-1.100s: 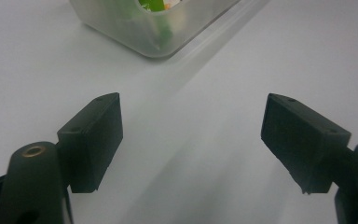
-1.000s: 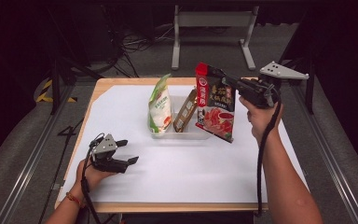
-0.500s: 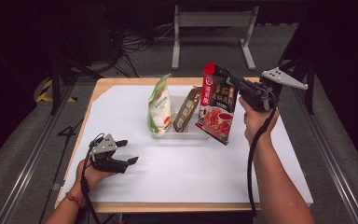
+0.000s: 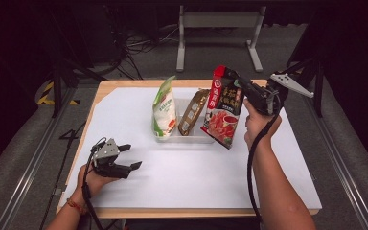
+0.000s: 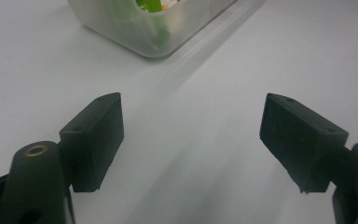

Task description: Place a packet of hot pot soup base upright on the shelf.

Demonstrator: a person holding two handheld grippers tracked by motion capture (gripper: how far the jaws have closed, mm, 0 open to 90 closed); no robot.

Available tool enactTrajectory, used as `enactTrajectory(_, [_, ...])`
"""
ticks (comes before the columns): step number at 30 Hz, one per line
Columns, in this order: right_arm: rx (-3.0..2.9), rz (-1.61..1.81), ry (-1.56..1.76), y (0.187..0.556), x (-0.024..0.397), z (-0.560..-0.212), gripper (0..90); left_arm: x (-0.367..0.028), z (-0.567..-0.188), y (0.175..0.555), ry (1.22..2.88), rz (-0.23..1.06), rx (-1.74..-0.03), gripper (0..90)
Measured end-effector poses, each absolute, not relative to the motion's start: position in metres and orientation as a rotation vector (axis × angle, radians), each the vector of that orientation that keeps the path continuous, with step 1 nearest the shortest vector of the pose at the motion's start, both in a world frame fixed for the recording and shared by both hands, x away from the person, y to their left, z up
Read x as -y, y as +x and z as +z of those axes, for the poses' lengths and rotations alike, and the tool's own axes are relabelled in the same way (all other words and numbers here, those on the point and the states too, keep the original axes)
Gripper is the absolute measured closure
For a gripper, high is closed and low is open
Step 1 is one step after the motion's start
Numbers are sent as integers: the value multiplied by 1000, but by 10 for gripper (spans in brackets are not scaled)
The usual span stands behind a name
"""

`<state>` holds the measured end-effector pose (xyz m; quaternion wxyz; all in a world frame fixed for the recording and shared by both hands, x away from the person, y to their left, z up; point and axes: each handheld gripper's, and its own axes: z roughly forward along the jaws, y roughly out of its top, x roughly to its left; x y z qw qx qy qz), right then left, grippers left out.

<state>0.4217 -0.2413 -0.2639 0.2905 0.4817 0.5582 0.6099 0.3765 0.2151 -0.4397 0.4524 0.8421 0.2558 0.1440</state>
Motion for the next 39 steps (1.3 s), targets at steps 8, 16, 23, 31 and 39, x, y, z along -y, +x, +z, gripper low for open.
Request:
enactTrajectory(8, [-1448,1643,1322,426,225,-276,885,-211,-439,375,2091,358,-614,225])
enactTrajectory(16, [-1462,1666,1338,454,211,-282,886,-212,-439,376,2087,351,-610,228])
enactTrajectory(23, [-1558,1597,1311,476,194,-278,886,-212,-438,376,2086,352,-609,228])
enactTrajectory(31, [-1655,1534,1289,498,182,-272,886,-212,-437,376,2077,355,-606,233])
enactTrajectory(39, [-1727,1550,1236,502,180,-269,885,-214,-437,375,2077,352,-609,232])
